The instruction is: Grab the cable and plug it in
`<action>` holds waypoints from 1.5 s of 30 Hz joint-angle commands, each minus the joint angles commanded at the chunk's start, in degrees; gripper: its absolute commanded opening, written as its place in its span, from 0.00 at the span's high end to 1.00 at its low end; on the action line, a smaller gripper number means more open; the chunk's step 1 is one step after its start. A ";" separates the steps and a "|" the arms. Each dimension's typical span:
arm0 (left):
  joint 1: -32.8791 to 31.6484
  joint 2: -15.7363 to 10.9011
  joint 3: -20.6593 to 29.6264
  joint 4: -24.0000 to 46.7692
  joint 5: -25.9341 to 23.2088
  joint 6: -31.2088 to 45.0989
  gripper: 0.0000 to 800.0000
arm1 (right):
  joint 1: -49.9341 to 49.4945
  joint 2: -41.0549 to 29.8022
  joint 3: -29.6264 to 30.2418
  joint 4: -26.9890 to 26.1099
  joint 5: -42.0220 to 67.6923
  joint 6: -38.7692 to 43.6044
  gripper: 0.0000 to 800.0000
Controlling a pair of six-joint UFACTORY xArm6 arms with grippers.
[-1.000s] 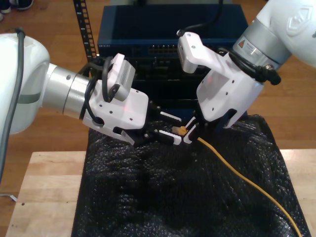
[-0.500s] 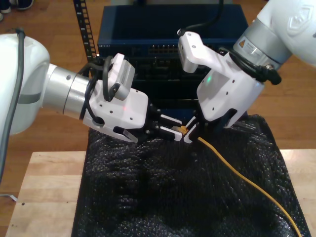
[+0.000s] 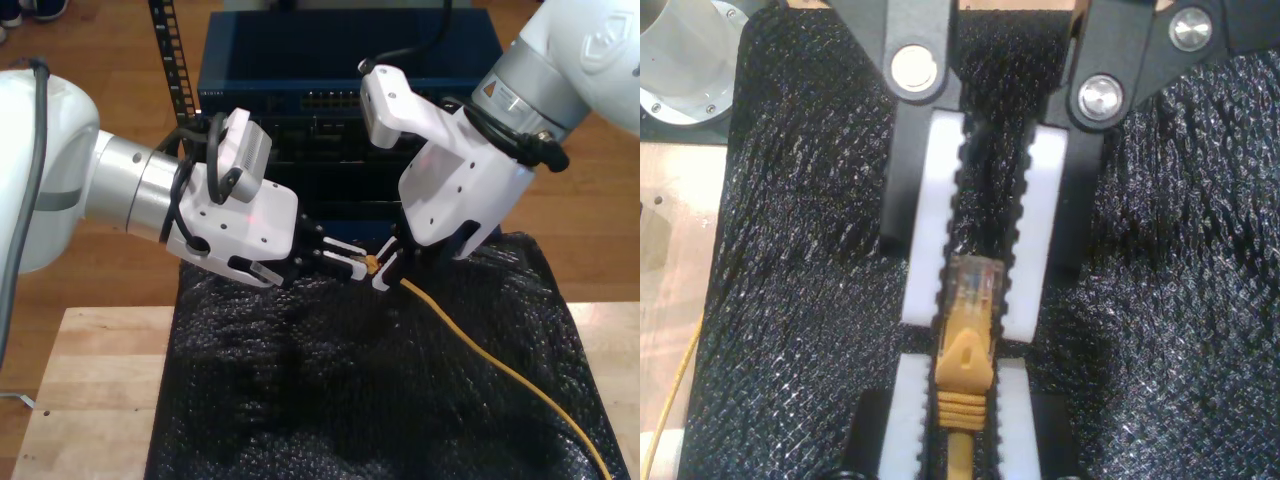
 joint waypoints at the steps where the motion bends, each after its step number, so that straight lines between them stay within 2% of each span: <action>1: 0.00 0.00 0.09 0.00 0.00 0.00 0.95 | 0.00 0.00 0.00 0.00 0.00 0.00 0.94; 2: 0.00 0.00 0.00 0.00 0.00 0.00 0.97 | 0.00 0.00 0.00 0.00 0.00 0.09 0.91; 4: 0.00 0.00 0.09 0.00 0.00 0.00 0.99 | 0.00 0.00 0.00 0.00 0.00 0.18 0.76; 7: 0.00 0.00 0.18 0.00 0.09 0.00 1.00 | 0.00 -0.18 0.00 -0.09 0.09 0.18 0.59; 9: 0.00 0.00 0.09 0.00 0.09 0.00 1.00 | 0.00 -0.79 0.00 -0.09 0.09 0.35 0.44; 11: 0.00 0.00 -0.09 0.00 0.09 -0.09 1.00 | 0.00 -1.58 0.00 -0.09 0.09 0.35 0.35; 14: 0.97 0.09 -0.26 0.00 0.00 0.00 0.99 | -0.18 -2.37 0.00 -0.09 0.00 0.35 0.12; 17: 1.41 2.02 -0.44 -0.26 0.53 0.09 0.99 | -0.44 -3.60 -0.09 -0.26 -0.09 0.18 0.00; 20: 2.11 3.43 -0.53 -1.32 1.32 0.09 0.99 | -0.53 -3.87 -0.18 -0.26 -0.26 0.00 0.00; 30: 3.87 5.27 -2.20 -1.93 3.52 -0.70 1.00 | -0.70 -4.48 -0.62 -0.26 -2.29 0.18 0.00; 37: 5.27 8.18 -3.96 -1.85 7.03 -5.80 1.00 | -0.53 -4.31 -2.02 -0.09 -1.85 0.00 0.00; 41: 5.63 8.35 -4.22 -1.85 7.65 -5.98 0.99 | -0.44 -4.31 -2.81 -0.62 -1.41 -0.26 0.00; 45: 5.63 8.35 -4.22 -1.85 8.18 -5.98 0.99 | -0.53 -4.57 -2.55 -0.70 -1.32 -4.40 0.00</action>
